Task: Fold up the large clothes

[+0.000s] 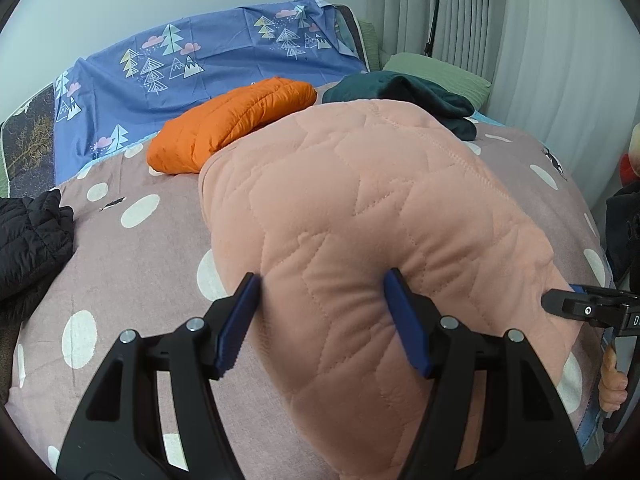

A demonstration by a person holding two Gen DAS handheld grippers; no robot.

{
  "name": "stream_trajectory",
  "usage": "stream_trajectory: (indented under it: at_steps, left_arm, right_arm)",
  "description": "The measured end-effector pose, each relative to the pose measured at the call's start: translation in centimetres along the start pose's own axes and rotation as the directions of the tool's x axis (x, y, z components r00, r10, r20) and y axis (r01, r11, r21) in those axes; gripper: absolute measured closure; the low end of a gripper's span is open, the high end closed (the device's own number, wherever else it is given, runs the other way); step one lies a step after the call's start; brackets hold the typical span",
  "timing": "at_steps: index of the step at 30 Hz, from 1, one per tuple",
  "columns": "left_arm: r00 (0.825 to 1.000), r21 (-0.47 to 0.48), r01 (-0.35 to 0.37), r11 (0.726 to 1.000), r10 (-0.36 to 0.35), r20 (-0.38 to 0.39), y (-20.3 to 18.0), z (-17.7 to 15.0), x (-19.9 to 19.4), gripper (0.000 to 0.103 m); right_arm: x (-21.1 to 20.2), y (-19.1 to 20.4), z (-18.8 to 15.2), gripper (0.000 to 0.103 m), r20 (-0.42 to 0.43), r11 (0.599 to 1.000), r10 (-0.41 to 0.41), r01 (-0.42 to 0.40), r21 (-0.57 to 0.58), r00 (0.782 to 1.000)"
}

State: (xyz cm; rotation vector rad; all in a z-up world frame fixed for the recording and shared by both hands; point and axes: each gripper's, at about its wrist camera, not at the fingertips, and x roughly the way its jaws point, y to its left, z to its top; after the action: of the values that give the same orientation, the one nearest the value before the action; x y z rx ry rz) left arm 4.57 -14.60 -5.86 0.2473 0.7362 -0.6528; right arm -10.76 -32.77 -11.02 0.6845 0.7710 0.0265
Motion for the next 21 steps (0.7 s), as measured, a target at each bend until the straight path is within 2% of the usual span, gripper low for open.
stream_trajectory:
  at_steps: [7,10,15,17,21]
  left_arm:
    - [1.000,-0.003,0.004,1.000,-0.004,0.001,0.1,0.0,-0.1,0.036]
    - [1.000,-0.009,0.003,1.000,-0.003,0.002,0.2,0.2,0.0,0.036]
    - [1.000,-0.025,0.010,1.000,-0.010,0.005,0.4,0.3,0.0,0.035]
    - [1.000,-0.042,0.020,0.999,-0.020,0.005,0.8,0.3,0.1,0.032]
    - [0.997,-0.164,0.075,0.984,-0.077,-0.001,3.2,0.5,0.2,0.013]
  right_arm:
    - [0.5,-0.9,-0.5,0.018,-0.045,0.992,0.095,-0.090,0.089,0.994]
    - [1.2,-0.9,-0.2,0.013,-0.060,0.990,0.102,-0.095,0.100,0.993]
    - [2.6,-0.7,0.3,0.013,-0.070,0.990,0.091,-0.082,0.115,0.993]
    - [2.4,-0.3,0.3,0.020,-0.070,0.994,0.061,-0.054,0.095,0.996]
    - [1.1,-0.7,-0.4,0.036,-0.053,0.993,0.061,-0.055,0.107,0.997]
